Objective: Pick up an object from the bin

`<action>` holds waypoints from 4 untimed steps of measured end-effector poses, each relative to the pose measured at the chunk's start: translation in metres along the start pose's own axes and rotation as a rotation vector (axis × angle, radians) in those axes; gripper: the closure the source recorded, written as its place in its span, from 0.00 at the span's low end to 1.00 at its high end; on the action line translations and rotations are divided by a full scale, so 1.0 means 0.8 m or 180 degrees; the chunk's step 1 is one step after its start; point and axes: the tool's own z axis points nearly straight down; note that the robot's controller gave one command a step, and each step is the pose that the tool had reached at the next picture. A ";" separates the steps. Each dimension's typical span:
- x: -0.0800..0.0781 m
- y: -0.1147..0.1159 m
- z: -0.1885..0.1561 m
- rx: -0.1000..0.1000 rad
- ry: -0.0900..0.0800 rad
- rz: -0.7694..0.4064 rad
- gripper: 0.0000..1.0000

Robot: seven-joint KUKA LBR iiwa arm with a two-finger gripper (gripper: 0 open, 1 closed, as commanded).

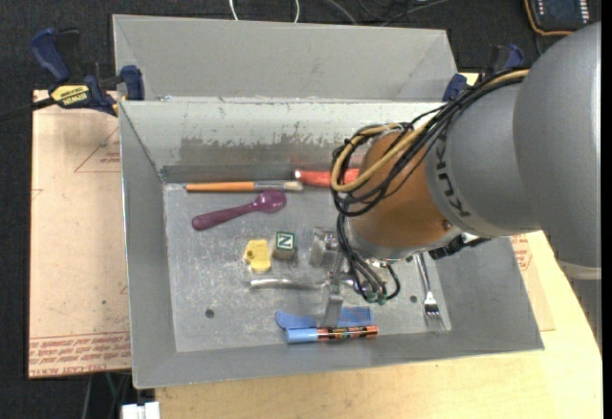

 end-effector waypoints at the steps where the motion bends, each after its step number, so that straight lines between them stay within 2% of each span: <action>1: -0.019 0.034 -0.001 0.0001 0.0038 0.0430 1.00; 2: -0.019 0.034 -0.001 0.0001 0.0038 0.0429 1.00; 3: -0.017 0.034 -0.034 0.0004 0.0056 0.0426 1.00; 4: -0.020 0.034 -0.065 -0.0002 0.0039 0.0425 1.00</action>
Offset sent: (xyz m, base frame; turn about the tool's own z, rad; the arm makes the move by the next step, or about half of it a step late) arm 0.0000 0.0000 0.0000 0.0000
